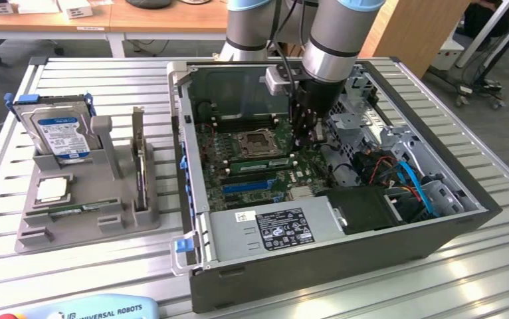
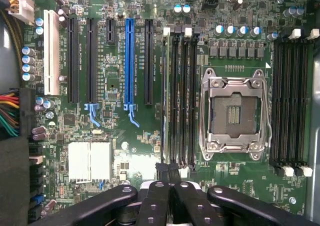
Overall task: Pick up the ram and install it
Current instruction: 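Press down the ram until it locks into place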
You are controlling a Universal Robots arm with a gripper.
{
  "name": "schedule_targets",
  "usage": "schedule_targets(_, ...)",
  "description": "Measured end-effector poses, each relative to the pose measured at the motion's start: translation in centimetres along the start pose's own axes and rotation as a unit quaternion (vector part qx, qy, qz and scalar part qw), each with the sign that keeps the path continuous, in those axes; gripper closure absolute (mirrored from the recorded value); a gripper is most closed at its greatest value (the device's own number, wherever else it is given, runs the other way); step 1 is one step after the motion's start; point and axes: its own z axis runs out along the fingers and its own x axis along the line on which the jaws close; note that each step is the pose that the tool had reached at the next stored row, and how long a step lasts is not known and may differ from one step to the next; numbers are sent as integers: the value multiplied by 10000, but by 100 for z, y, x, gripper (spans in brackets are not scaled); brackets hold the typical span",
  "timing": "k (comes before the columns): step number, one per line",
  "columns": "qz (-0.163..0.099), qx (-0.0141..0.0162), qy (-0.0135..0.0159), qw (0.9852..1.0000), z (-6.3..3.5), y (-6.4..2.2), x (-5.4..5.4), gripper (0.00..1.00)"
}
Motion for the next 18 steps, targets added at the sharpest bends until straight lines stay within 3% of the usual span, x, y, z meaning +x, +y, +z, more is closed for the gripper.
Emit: schedule_targets(18, 0, 0, 0, 10000, 109, -11, 2, 90)
